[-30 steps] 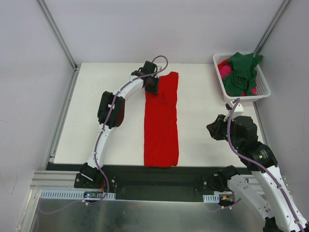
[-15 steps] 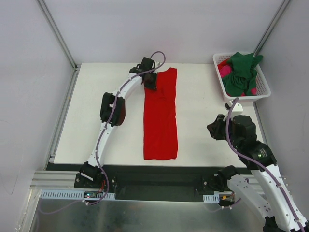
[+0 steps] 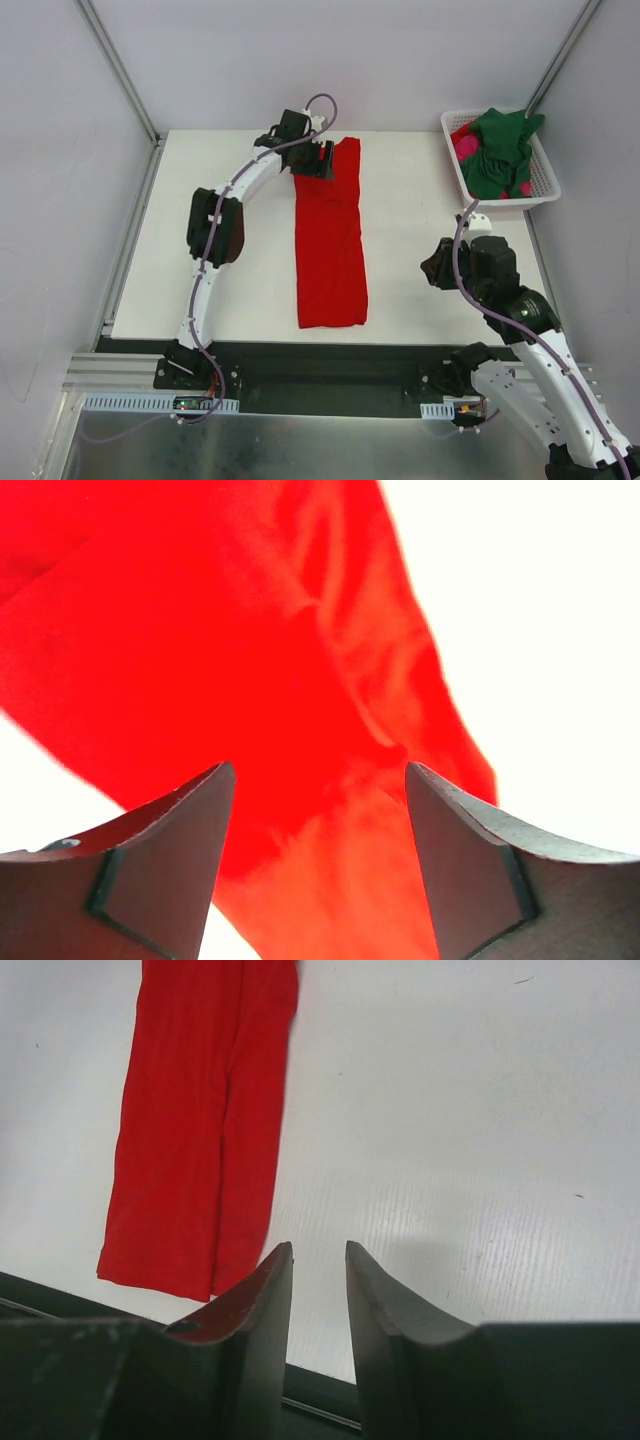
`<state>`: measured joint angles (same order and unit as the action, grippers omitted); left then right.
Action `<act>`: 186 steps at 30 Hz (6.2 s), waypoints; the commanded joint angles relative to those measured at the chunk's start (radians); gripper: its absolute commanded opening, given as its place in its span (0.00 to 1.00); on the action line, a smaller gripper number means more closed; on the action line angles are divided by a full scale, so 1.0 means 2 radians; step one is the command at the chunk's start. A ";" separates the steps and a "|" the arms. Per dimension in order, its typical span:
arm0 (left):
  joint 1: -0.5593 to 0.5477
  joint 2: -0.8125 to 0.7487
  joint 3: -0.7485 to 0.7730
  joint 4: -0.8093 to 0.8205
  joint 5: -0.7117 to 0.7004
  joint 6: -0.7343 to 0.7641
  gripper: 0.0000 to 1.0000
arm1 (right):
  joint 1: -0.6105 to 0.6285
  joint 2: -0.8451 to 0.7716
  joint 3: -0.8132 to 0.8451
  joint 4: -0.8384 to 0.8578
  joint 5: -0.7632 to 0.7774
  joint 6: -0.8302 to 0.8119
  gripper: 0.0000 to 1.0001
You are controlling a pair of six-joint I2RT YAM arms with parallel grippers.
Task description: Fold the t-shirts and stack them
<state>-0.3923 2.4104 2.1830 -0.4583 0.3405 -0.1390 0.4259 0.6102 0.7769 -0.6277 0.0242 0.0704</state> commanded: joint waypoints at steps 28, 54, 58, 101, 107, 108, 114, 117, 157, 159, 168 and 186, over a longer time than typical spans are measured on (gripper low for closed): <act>-0.167 -0.788 -0.956 0.264 -0.095 -0.289 0.72 | 0.122 0.167 -0.162 0.216 -0.163 0.131 0.74; -0.222 -0.667 -0.990 0.398 -0.115 -0.348 0.71 | 0.174 0.308 -0.160 0.312 -0.137 0.183 0.74; -0.230 -0.648 -0.986 0.407 -0.115 -0.348 0.66 | 0.178 0.318 -0.157 0.312 -0.138 0.184 0.68; -0.234 -0.722 -0.919 0.321 -0.116 -0.326 0.00 | 0.217 0.312 -0.083 0.247 -0.143 0.149 0.01; -0.234 -0.742 -0.873 0.286 -0.129 -0.308 0.00 | 0.219 0.294 -0.046 0.216 -0.126 0.139 0.01; -0.234 -0.742 -0.868 0.283 -0.131 -0.306 0.00 | 0.219 0.289 -0.041 0.206 -0.121 0.136 0.01; -0.231 -0.749 -0.840 0.244 -0.168 -0.275 0.00 | 0.218 0.267 -0.003 0.161 -0.064 0.127 0.01; -0.220 -0.751 -0.835 0.238 -0.179 -0.267 0.00 | 0.218 0.265 0.016 0.147 -0.043 0.121 0.01; -0.045 -0.438 -0.595 0.377 -0.086 -0.141 0.00 | 0.042 0.532 0.296 0.167 -0.093 -0.008 0.02; -0.035 -0.430 -0.584 0.377 -0.081 -0.139 0.00 | 0.036 0.545 0.313 0.167 -0.105 -0.011 0.01; -0.003 -0.369 -0.542 0.382 -0.057 -0.132 0.00 | 0.010 0.620 0.372 0.172 -0.143 -0.018 0.01; 0.033 -0.286 -0.483 0.389 -0.024 -0.128 0.00 | -0.026 0.721 0.455 0.187 -0.186 -0.016 0.01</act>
<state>-0.3458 1.8088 1.1622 0.2745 0.2638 -0.4183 0.3923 2.0319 1.6268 -0.2829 -0.3210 0.0578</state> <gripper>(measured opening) 0.010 0.035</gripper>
